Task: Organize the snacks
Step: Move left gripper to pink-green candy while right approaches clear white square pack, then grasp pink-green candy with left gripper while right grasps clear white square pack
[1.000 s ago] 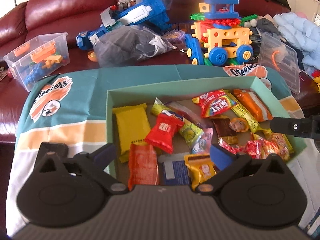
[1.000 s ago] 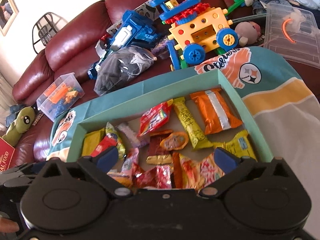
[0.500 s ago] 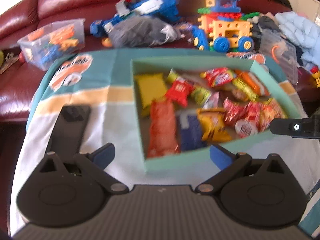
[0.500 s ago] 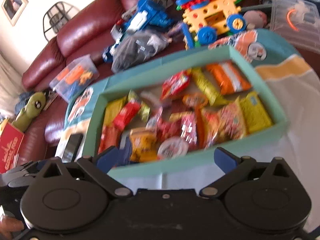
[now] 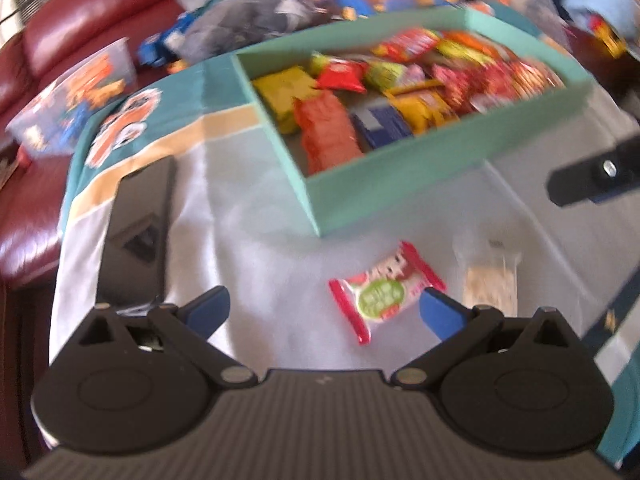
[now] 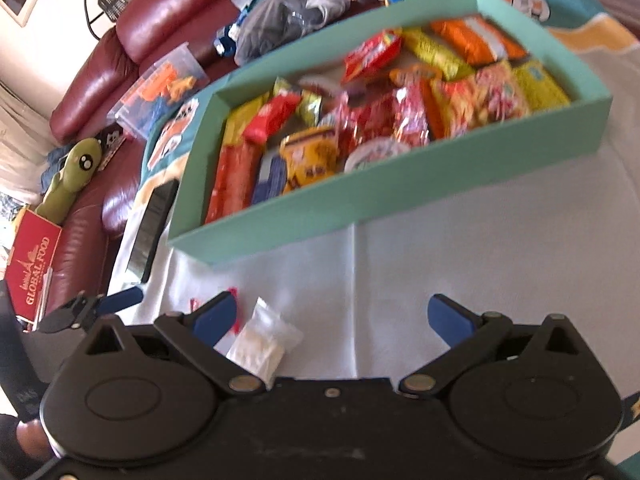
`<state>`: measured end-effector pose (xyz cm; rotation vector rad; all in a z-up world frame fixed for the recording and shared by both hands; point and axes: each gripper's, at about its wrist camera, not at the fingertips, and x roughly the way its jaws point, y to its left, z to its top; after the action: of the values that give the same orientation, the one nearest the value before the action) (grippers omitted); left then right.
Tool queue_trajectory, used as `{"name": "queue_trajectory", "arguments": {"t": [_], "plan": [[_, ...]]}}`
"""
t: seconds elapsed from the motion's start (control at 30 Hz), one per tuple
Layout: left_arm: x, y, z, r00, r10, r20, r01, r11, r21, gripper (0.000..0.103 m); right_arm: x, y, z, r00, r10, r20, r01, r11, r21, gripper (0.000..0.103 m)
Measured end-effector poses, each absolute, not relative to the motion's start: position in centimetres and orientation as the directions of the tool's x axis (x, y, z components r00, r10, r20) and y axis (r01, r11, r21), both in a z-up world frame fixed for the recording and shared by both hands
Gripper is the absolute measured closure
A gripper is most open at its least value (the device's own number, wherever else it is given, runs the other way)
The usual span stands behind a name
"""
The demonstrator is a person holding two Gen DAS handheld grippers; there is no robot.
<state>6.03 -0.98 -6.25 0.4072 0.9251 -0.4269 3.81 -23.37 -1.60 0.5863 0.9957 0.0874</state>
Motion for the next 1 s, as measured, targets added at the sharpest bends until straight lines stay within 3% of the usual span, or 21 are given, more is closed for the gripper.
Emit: {"name": "queue_trajectory", "arguments": {"t": [0.2, 0.27, 0.3, 0.33, 0.37, 0.6, 0.87, 1.0], "plan": [[5.9, -3.1, -7.3, 0.549, -0.193, -0.813, 0.607, 0.761, 0.230, 0.002, 4.2, -21.8, -2.1, 0.519, 0.351, -0.780, 0.175, 0.849, 0.498, 0.001], [6.2, -3.7, -7.7, 0.526, -0.221, -0.821, 0.630, 0.750, 0.202, 0.016, 4.4, -21.4, -2.1, 0.514, 0.350, -0.783, 0.169, 0.854, 0.493, 0.006], [6.2, -3.7, -7.6, 0.509, -0.252, -0.823, 0.635, 0.755, 0.161, 0.032, 4.4, -21.3, -2.1, 0.511, 0.350, -0.785, 0.167, 0.856, 0.490, 0.008], [6.3, -3.6, -7.4, 0.475, -0.288, -0.831, 0.643, 0.759, 0.105, 0.061, 4.4, -21.4, -2.1, 0.510, 0.347, -0.787, 0.166, 0.858, 0.486, 0.009], [6.5, -3.4, -7.3, 0.434, -0.328, -0.839, 0.646, 0.762, 0.036, 0.076, 4.4, -21.3, -2.1, 0.510, 0.343, -0.789, 0.166, 0.860, 0.482, 0.011], [5.6, -0.1, -7.1, 0.449, -0.335, -0.828, 0.457, 0.882, -0.110, 0.077, 4.7, -19.6, -2.2, 0.486, 0.349, -0.801, 0.119, 0.882, 0.456, 0.032], [3.6, 4.8, -7.2, 0.479, -0.306, -0.823, 0.324, 0.933, -0.159, 0.074, 5.4, -15.4, -2.5, 0.421, 0.398, -0.815, 0.020, 0.894, 0.447, 0.038], [3.1, 5.7, -7.2, 0.483, -0.311, -0.819, 0.307, 0.936, -0.174, 0.061, 6.1, -13.6, -2.2, 0.435, 0.366, -0.823, -0.015, 0.917, 0.400, 0.038]]}}
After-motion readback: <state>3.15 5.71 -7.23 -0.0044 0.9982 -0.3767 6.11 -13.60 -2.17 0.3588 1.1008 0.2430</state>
